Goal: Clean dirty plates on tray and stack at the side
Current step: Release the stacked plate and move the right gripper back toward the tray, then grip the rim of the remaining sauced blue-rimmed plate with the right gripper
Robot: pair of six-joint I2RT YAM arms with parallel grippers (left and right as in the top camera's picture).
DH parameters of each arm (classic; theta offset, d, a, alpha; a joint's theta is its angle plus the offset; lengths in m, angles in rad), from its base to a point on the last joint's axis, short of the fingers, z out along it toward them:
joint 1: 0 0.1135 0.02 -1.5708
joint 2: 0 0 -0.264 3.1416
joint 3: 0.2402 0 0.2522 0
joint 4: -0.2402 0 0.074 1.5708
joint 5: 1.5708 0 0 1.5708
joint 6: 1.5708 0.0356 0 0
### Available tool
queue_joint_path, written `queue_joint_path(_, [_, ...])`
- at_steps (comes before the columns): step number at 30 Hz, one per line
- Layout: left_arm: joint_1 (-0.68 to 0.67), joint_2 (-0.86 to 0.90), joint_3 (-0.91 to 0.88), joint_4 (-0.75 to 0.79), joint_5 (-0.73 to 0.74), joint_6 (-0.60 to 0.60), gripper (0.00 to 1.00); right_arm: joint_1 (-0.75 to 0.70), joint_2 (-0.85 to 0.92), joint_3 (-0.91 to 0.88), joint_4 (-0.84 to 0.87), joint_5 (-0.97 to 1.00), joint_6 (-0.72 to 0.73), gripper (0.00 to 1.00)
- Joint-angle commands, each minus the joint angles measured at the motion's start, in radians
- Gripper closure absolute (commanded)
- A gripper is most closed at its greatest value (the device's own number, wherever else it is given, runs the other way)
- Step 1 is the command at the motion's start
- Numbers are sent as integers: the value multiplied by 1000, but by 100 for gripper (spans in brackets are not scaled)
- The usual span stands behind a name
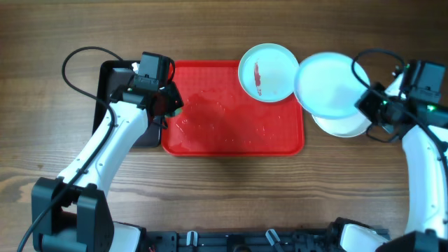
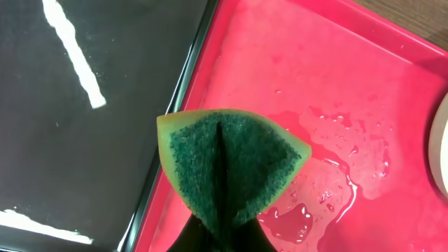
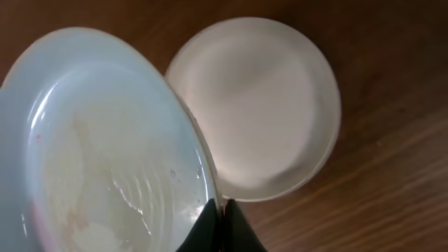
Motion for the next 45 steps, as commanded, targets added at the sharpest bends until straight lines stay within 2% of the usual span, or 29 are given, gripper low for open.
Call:
queue_joint_path(1, [3,8,0,1,-2,-10,96,-57,85,10,-26,64,3,96])
queue_joint_path(10, [3,8,0,1,2,-10,96,-136,241,10,17,68,-28,95])
queue_joint_path(11, [3,8,0,1,2,-10,96,-136,253,10,24,68,-28,92])
queue_joint_path(12, [3,8,0,1,2,-10,96,-136,265,10,34,67,-28,85])
queue_joint_path(15, [3,8,0,1,1,-10,96,-129,290,10,63,32,-61,80])
queue_joint_path(18, [3,8,0,1,1,-10,96,-126,299,10,76,20,-61,67])
queue_joint_path(22, [3,8,0,1,1,-10,96,-118,296,60,80,-186,-153,60])
queue_joint_path(24, [3,8,0,1,1,-10,96,-77,294,135,67,-270,-185,61])
queue_joint_path(28, [3,8,0,1,1,-10,96,81,294,244,88,-282,-178,60])
queue_joint_path(31, [3,8,0,1,1,-10,96,204,296,249,152,-207,-79,53])
queue_joint_path(34, [3,8,0,1,1,-10,96,332,326,248,164,14,137,54])
queue_joint_path(36, [3,8,0,1,1,-10,96,391,361,243,165,90,216,55])
queue_joint_path(40, [3,8,0,1,2,-10,96,432,441,243,166,108,252,57])
queue_joint_path(45, [3,8,0,1,2,-10,96,435,539,243,174,39,261,67])
